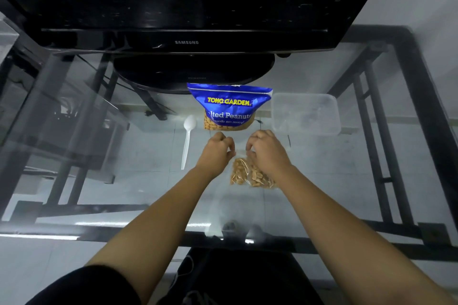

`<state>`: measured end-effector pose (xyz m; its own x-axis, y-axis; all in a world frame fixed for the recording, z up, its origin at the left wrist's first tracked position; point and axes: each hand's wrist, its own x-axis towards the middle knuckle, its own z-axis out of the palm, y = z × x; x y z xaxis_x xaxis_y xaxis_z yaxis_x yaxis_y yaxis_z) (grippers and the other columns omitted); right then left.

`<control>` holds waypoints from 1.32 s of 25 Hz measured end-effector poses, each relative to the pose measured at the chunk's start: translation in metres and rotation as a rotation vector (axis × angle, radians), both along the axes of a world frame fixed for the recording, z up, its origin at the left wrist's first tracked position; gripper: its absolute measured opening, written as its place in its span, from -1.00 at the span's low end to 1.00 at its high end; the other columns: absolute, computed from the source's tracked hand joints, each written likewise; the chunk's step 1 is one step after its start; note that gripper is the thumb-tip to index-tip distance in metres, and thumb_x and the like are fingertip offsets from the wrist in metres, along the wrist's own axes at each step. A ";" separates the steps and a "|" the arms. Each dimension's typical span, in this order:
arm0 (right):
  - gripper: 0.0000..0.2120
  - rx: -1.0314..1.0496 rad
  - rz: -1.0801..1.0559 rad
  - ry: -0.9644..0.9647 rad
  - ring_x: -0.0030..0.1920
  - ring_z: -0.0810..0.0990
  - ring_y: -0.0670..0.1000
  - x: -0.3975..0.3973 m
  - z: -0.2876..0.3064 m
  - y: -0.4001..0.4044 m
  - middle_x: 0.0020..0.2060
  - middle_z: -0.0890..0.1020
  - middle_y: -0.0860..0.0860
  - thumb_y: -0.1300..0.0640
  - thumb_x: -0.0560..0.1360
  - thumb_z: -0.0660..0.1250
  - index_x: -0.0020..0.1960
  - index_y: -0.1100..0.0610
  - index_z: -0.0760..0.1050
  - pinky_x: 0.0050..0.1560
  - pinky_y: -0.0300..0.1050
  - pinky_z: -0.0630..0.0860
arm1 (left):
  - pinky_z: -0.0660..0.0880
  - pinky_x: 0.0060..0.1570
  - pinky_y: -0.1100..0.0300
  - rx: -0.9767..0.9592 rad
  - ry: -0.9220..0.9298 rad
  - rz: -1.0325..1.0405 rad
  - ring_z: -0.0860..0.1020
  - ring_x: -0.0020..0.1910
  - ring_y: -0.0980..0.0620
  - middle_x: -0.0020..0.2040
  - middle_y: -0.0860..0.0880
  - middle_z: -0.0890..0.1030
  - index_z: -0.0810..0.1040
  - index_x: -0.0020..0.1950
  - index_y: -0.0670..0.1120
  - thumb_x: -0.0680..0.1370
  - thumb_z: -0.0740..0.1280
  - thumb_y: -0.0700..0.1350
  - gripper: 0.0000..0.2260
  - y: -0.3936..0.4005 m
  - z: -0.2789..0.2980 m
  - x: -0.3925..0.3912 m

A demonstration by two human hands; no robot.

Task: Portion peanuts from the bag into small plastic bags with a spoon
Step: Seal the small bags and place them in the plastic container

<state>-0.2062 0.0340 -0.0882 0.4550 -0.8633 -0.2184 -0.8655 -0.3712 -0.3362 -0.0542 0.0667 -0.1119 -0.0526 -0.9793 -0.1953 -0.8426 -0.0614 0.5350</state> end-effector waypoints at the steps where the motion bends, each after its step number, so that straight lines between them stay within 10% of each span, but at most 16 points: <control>1: -0.83 -0.001 0.003 -0.023 0.23 0.39 0.07 -0.001 0.001 0.002 0.15 0.53 0.06 0.20 0.51 0.28 0.08 0.14 0.54 0.16 -0.12 0.38 | 0.48 -0.02 0.11 -0.010 0.046 0.003 0.53 -0.06 -0.14 0.00 -0.20 0.56 0.55 -0.03 -0.23 0.50 0.35 -0.20 -0.89 0.002 0.002 0.001; 9: -0.97 0.478 -0.591 -0.834 -0.22 0.67 -0.09 -0.012 0.029 0.038 -0.23 0.69 0.00 0.18 0.45 0.40 -0.14 0.07 0.56 -0.12 -0.23 0.55 | 0.60 -0.02 0.08 0.124 0.871 0.409 0.64 -0.22 0.08 -0.21 -0.06 0.65 0.55 -0.03 -0.07 0.50 0.34 -0.26 -0.89 0.035 0.047 0.002; 18: -0.98 0.321 -0.493 -0.936 -0.25 0.67 -0.12 -0.005 0.086 0.036 -0.26 0.68 -0.02 0.14 0.44 0.41 -0.17 0.05 0.58 -0.19 -0.37 0.55 | 0.40 -0.28 0.44 -0.107 0.315 0.038 0.53 -0.30 0.26 -0.32 0.11 0.60 0.65 -0.10 -0.08 0.49 0.38 -0.10 -0.92 0.021 0.120 0.008; 30: -0.95 0.039 -0.395 -0.776 -0.35 0.51 -0.20 -0.008 0.103 0.031 -0.38 0.55 -0.11 0.18 0.47 0.37 -0.14 0.14 0.58 -0.30 -0.49 0.41 | 0.44 -0.17 0.20 -0.221 0.228 0.184 0.55 -0.15 0.01 -0.19 -0.02 0.61 0.61 -0.18 -0.11 0.46 0.42 -0.07 -0.88 0.030 0.134 0.009; 33: -0.96 0.085 -0.354 -0.780 -0.28 0.56 -0.17 -0.009 0.106 0.030 -0.32 0.58 -0.10 0.15 0.48 0.35 -0.12 0.11 0.57 -0.23 -0.44 0.47 | 0.39 -0.28 0.41 -0.238 0.312 0.198 0.52 -0.21 0.19 -0.20 0.02 0.59 0.60 -0.20 -0.08 0.44 0.43 -0.07 -0.90 0.034 0.132 0.015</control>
